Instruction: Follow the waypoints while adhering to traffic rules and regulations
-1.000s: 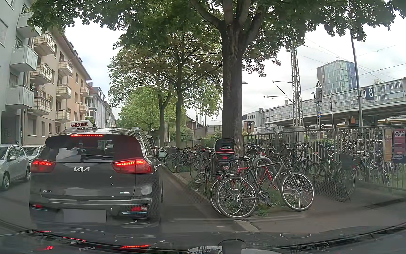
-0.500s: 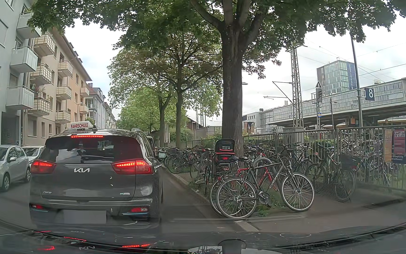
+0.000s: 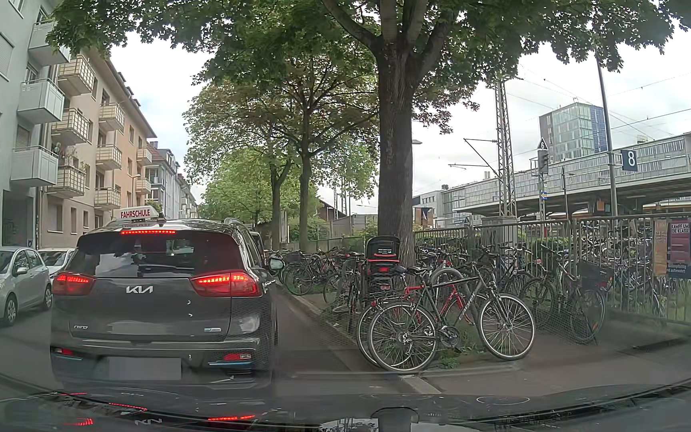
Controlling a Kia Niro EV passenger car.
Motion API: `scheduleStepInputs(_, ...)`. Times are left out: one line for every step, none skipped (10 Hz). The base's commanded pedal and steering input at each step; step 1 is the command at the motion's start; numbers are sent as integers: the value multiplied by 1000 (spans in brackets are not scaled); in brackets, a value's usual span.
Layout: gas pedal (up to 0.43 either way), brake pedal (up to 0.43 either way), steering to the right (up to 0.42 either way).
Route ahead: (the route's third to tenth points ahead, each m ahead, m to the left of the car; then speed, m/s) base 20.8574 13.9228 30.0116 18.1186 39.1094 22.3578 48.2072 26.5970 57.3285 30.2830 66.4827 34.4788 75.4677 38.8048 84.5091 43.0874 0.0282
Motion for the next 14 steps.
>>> scheduleStepInputs(0, 232, -759)
scheduleStepInputs(0, 232, -759)
scheduleStepInputs(0, 226, -759)
scheduleStepInputs(0, 226, -759)
scheduleStepInputs(0, 226, -759)
scheduleStepInputs(0, 226, -759)
scheduleStepInputs(0, 226, -759)
scheduleStepInputs(0, 226, -759)
scheduleStepInputs(0, 232, -759)
scheduleStepInputs(0, 232, -759)
scheduleStepInputs(0, 226, -759)
scheduleStepInputs(0, 226, -759)
scheduleStepInputs(0, 226, -759)
scheduleStepInputs(0, 226, -759)
